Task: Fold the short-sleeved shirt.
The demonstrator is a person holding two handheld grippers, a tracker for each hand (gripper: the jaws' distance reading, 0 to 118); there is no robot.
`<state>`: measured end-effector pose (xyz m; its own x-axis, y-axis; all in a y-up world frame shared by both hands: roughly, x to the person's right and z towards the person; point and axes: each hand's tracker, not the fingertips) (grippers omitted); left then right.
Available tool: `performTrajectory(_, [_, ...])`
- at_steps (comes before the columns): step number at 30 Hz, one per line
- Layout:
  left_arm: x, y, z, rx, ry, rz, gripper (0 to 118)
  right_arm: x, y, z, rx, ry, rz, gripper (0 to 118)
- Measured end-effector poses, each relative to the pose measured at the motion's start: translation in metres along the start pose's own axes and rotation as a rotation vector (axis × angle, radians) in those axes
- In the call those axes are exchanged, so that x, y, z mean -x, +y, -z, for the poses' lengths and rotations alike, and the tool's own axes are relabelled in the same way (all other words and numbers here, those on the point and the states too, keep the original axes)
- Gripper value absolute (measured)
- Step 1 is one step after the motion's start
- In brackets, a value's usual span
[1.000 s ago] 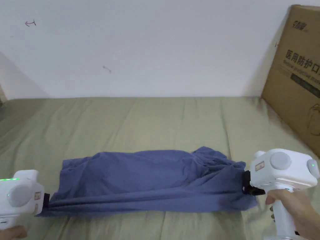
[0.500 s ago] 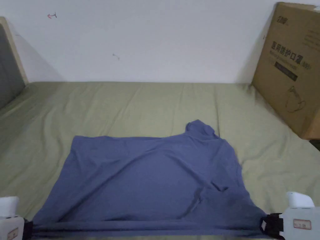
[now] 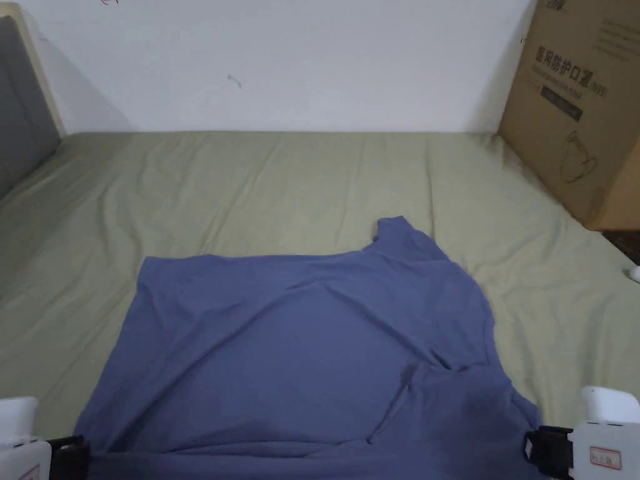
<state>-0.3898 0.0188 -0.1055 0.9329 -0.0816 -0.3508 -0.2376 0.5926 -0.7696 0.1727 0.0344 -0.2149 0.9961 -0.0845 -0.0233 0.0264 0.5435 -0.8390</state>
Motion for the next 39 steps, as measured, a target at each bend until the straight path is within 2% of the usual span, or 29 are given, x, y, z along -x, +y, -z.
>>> performTrajectory(1, [0.002,0.000,-0.007,-0.008,-0.008,-0.001,90,0.000,0.003,-0.006,-0.016,-0.019,-0.035,59])
performTrajectory(2, [0.002,0.002,-0.013,-0.033,-0.045,-0.014,94,0.002,0.007,-0.012,-0.042,-0.012,-0.051,62])
performTrajectory(5, [0.003,0.002,-0.036,-0.061,-0.112,-0.061,89,0.006,0.015,-0.026,-0.082,0.061,-0.062,61])
performTrajectory(6, [0.004,0.001,-0.041,-0.075,-0.145,-0.067,65,0.009,0.017,-0.028,-0.082,0.077,-0.065,52])
performTrajectory(8, [0.002,-0.004,-0.046,-0.064,-0.136,-0.057,0,0.020,0.014,-0.030,-0.083,0.086,-0.082,0])
performTrajectory(9, [0.001,-0.008,-0.048,-0.068,-0.117,-0.053,0,0.025,0.011,-0.034,-0.080,0.081,-0.060,0])
performTrajectory(10, [0.001,-0.010,-0.051,-0.049,-0.118,-0.050,0,0.032,0.008,-0.037,-0.033,0.096,-0.125,0])
performTrajectory(11, [-0.001,-0.017,-0.053,-0.019,-0.127,-0.041,0,0.039,0.002,-0.039,-0.050,0.100,-0.151,0])
performTrajectory(14, [0.000,-0.028,-0.062,-0.023,-0.103,-0.055,0,0.047,-0.010,-0.029,0.001,0.121,-0.155,0])
performTrajectory(15, [0.004,-0.030,-0.059,-0.030,-0.094,-0.064,2,0.048,-0.012,-0.027,0.002,0.117,-0.154,0])
performTrajectory(16, [0.008,-0.030,-0.057,-0.040,-0.090,-0.068,19,0.049,-0.013,-0.025,0.011,0.106,-0.153,0])
performTrajectory(17, [0.012,-0.030,-0.058,-0.043,-0.100,-0.072,59,0.048,-0.015,-0.018,0.029,0.105,-0.157,0])
performTrajectory(18, [0.016,-0.028,-0.055,-0.031,-0.107,-0.081,112,0.047,-0.015,-0.016,0.039,0.107,-0.158,0])
performTrajectory(19, [0.019,-0.028,-0.043,-0.006,-0.105,-0.086,117,0.047,-0.015,-0.015,0.039,0.107,-0.154,0])
performTrajectory(20, [0.022,-0.029,-0.037,-0.005,-0.106,-0.095,111,0.046,-0.014,-0.014,0.046,0.109,-0.155,0])
performTrajectory(23, [0.021,-0.030,-0.016,0.035,-0.125,-0.147,106,0.043,-0.016,-0.010,0.063,0.103,-0.156,0])
performTrajectory(24, [0.019,-0.031,-0.009,0.039,-0.133,-0.148,94,0.041,-0.016,-0.008,0.069,0.101,-0.153,0])
performTrajectory(25, [0.017,-0.031,-0.004,0.047,-0.140,-0.146,74,0.040,-0.018,-0.005,0.079,0.099,-0.147,0])
performTrajectory(26, [0.014,-0.031,0.000,0.045,-0.143,-0.141,44,0.037,-0.019,-0.003,0.092,0.096,-0.143,0])
performTrajectory(27, [0.016,-0.029,0.005,0.049,-0.147,-0.137,44,0.035,-0.019,-0.002,0.098,0.090,-0.139,0])
performTrajectory(28, [0.014,-0.029,0.011,0.059,-0.148,-0.133,35,0.033,-0.019,-0.001,0.106,0.086,-0.134,0])
performTrajectory(29, [0.010,-0.029,0.018,0.095,-0.157,-0.127,16,0.031,-0.022,0.001,0.114,0.086,-0.129,0])
performTrajectory(30, [0.006,-0.030,0.021,0.119,-0.155,-0.116,4,0.027,-0.022,0.000,0.116,0.088,-0.121,0])
performTrajectory(35, [0.016,-0.027,0.012,0.083,-0.136,-0.116,4,0.016,-0.016,-0.006,0.104,0.072,-0.107,0])
performTrajectory(38, [0.024,-0.024,0.013,0.083,-0.145,-0.124,4,0.007,-0.007,0.002,0.111,0.056,-0.089,40])
performTrajectory(39, [0.015,-0.025,0.006,0.085,-0.146,-0.116,4,0.004,-0.002,0.004,0.114,0.055,-0.080,43])
